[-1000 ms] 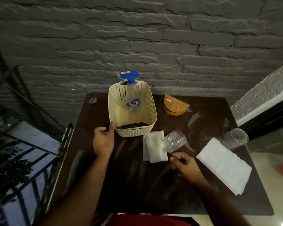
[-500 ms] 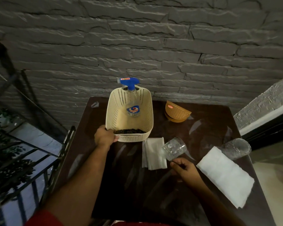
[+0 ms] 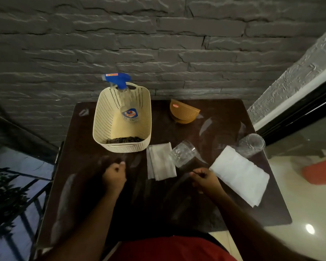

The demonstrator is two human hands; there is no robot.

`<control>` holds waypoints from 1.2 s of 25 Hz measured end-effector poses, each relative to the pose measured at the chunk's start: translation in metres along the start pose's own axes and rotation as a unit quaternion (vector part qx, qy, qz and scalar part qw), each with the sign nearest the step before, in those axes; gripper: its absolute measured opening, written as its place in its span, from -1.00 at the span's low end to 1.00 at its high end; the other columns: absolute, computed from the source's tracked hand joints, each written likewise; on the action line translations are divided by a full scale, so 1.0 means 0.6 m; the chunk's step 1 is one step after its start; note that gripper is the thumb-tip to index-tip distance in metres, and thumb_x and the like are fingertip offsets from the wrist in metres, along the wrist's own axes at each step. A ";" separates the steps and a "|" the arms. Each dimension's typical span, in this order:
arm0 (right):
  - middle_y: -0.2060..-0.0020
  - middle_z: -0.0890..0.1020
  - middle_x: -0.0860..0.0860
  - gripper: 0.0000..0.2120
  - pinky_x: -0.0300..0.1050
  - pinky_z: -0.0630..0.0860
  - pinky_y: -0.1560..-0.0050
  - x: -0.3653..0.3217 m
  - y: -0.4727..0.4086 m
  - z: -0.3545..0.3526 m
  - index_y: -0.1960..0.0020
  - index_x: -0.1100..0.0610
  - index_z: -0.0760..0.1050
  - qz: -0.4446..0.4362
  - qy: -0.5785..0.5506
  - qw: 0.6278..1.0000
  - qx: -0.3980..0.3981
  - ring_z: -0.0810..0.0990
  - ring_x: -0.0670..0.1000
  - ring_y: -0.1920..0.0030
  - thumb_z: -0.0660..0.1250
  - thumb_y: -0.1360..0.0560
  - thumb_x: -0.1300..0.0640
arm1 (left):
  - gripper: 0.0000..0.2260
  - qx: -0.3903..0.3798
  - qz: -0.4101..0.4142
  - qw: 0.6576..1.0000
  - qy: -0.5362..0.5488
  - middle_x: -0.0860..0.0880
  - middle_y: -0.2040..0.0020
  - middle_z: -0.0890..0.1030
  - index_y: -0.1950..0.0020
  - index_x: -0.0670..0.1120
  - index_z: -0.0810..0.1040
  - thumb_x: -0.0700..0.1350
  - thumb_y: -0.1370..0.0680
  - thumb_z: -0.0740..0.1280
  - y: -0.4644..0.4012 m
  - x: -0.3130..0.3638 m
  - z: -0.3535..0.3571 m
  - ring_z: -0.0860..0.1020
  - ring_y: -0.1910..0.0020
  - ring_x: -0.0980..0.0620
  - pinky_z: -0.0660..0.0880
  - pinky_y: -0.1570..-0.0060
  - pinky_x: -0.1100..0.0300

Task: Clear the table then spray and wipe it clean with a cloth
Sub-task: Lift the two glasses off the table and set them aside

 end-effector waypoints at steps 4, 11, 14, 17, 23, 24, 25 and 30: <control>0.30 0.64 0.10 -0.89 -0.16 0.49 0.43 0.019 0.000 -0.024 0.05 0.10 0.58 0.016 -0.011 1.000 0.023 0.62 0.04 0.32 0.42 -0.50 0.06 | -0.81 -0.142 0.071 0.986 -0.044 -0.05 0.30 0.61 0.20 -0.08 0.55 -0.03 -0.57 0.29 0.062 0.046 0.090 0.58 0.40 -0.03 0.52 0.29 0.06; 0.24 0.67 0.07 -0.79 0.00 0.58 0.21 0.049 -0.003 -0.099 0.05 -0.01 0.55 0.014 -0.001 0.997 0.077 0.65 0.13 0.22 0.49 -0.40 -0.04 | -0.82 -0.178 0.174 0.963 -0.101 -0.01 0.03 0.63 -0.04 -0.05 0.57 -0.03 -0.48 0.41 0.093 0.138 0.170 0.61 0.04 -0.03 0.54 -0.02 0.09; 0.18 0.69 0.05 -0.79 0.08 0.62 0.05 0.037 -0.001 -0.146 0.07 -0.05 0.51 -0.001 0.022 0.994 0.103 0.66 0.13 0.20 0.49 -0.38 -0.05 | -0.61 -0.168 0.234 0.947 -0.141 -0.04 -0.16 0.58 -0.24 -0.10 0.51 -0.01 -0.46 0.44 0.106 0.197 0.203 0.57 -0.11 -0.02 0.43 -0.09 0.16; 0.15 0.68 0.04 -0.71 0.11 0.64 0.03 0.031 0.003 -0.180 -0.06 0.02 0.53 -0.011 0.041 0.992 0.115 0.66 0.11 0.19 0.50 -0.40 -0.01 | -0.39 -0.168 0.276 0.927 -0.193 -0.12 -0.35 0.45 -0.41 -0.09 0.36 0.05 -0.43 0.47 0.112 0.233 0.245 0.43 -0.32 -0.08 0.39 -0.26 0.07; 0.07 0.64 -0.01 -0.65 0.12 0.63 -0.04 0.039 0.007 -0.224 -0.12 0.02 0.53 -0.012 0.091 0.988 0.126 0.64 0.06 0.07 0.51 -0.40 -0.04 | -0.04 -0.206 0.286 0.861 -0.368 -0.16 -0.50 0.19 -0.54 -0.06 0.04 0.21 -0.33 0.50 0.117 0.245 0.339 0.21 -0.46 -0.16 0.30 -0.35 -0.08; 0.06 0.63 0.00 -0.64 0.09 0.62 -0.05 0.038 0.007 -0.231 -0.13 0.02 0.52 -0.015 0.100 0.987 0.128 0.63 0.06 0.07 0.51 -0.40 -0.04 | 0.00 -0.208 0.277 0.857 -0.382 -0.16 -0.50 0.19 -0.54 -0.06 0.00 0.21 -0.31 0.50 0.115 0.241 0.351 0.21 -0.46 -0.17 0.29 -0.35 -0.08; 0.05 0.62 -0.01 -0.63 0.02 0.60 -0.05 0.038 0.007 -0.239 -0.13 0.03 0.52 -0.019 0.110 0.985 0.131 0.62 0.05 0.07 0.51 -0.40 -0.03 | 0.03 -0.204 0.266 0.856 -0.393 -0.17 -0.49 0.20 -0.55 -0.05 -0.03 0.21 -0.30 0.51 0.111 0.237 0.360 0.22 -0.45 -0.18 0.29 -0.34 -0.08; -0.08 0.58 0.01 -0.51 -0.10 0.52 -0.02 0.036 -0.015 -0.306 -0.26 0.05 0.47 -0.022 0.151 0.972 0.180 0.62 0.05 0.00 0.51 -0.39 -0.02 | -0.11 -0.136 0.253 0.885 -0.367 -0.16 -0.36 0.40 -0.48 -0.05 0.13 0.11 -0.31 0.54 0.101 0.241 0.361 0.39 -0.31 -0.16 0.38 -0.25 -0.04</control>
Point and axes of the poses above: each hand's wrist, its own y-axis away from the middle knuckle, its own z-axis out of the palm, x = y × z, the point moved 7 cm from there along -y, towards the middle knuckle
